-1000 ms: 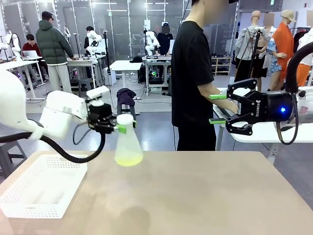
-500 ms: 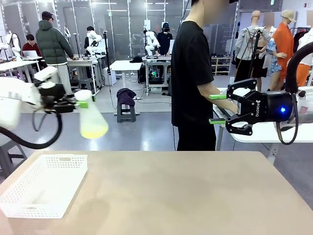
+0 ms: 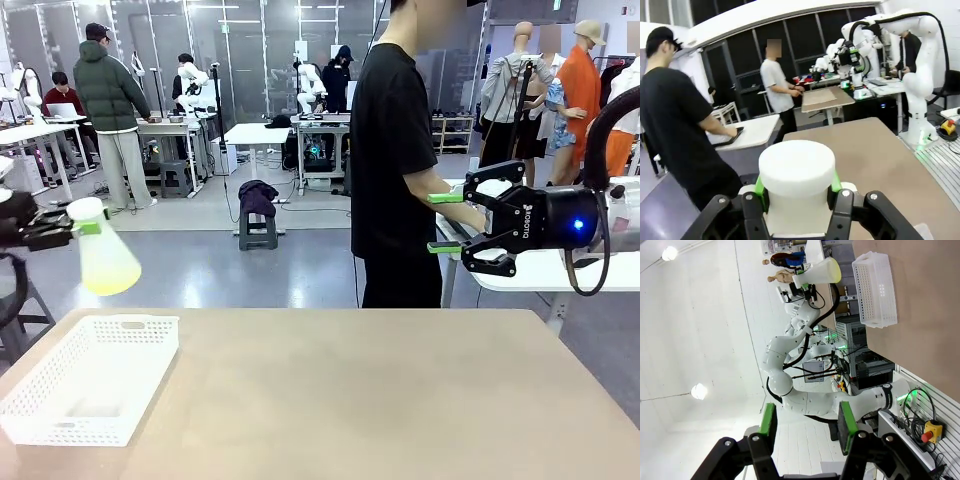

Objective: Prepare the solutions needed for the experiment.
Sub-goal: When the human places the Big flask in the center of the table, pick up the Big flask and place it in the left Organizing basket.

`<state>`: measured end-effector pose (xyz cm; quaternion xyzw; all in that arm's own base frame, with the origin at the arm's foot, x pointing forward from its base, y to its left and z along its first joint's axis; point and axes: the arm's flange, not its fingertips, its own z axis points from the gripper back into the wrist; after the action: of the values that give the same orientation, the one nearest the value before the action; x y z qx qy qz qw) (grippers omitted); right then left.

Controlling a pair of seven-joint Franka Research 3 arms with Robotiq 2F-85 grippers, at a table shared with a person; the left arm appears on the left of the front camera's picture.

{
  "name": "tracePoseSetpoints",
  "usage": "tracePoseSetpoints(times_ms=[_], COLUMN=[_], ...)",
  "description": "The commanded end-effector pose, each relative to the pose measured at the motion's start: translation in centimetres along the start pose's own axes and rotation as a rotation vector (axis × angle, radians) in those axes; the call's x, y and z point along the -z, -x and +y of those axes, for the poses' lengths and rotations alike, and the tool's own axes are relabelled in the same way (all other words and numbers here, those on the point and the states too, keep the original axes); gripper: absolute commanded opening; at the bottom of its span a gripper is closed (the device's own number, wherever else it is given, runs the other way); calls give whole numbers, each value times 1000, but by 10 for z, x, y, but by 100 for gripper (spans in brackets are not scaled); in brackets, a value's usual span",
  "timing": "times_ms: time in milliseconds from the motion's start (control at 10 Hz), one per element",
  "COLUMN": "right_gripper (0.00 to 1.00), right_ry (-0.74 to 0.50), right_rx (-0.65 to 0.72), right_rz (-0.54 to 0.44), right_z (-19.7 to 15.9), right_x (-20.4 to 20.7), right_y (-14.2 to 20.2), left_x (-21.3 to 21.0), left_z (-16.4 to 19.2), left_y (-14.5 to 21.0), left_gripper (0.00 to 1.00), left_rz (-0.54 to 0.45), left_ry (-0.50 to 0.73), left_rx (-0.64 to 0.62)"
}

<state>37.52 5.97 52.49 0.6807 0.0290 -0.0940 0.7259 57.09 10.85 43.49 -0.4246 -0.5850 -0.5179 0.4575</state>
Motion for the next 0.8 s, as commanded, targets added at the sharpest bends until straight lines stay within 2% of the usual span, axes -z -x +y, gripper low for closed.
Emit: tracePoseSetpoints(times_ms=[0,400,700], right_gripper=[63,63,63], right_ry=[-8,-8,-8], right_rx=[-2,-2,-2], right_rz=[1,1,1], right_z=[1,1,1], right_x=[0,0,0], right_y=[0,0,0], left_x=[0,-30,-34], left_z=[-15,-44,-61], left_y=[20,83,117], left_gripper=[0,0,0], left_rz=[-30,6,-4], left_ry=[-45,-95,-47], left_rx=[0,-80,-127])
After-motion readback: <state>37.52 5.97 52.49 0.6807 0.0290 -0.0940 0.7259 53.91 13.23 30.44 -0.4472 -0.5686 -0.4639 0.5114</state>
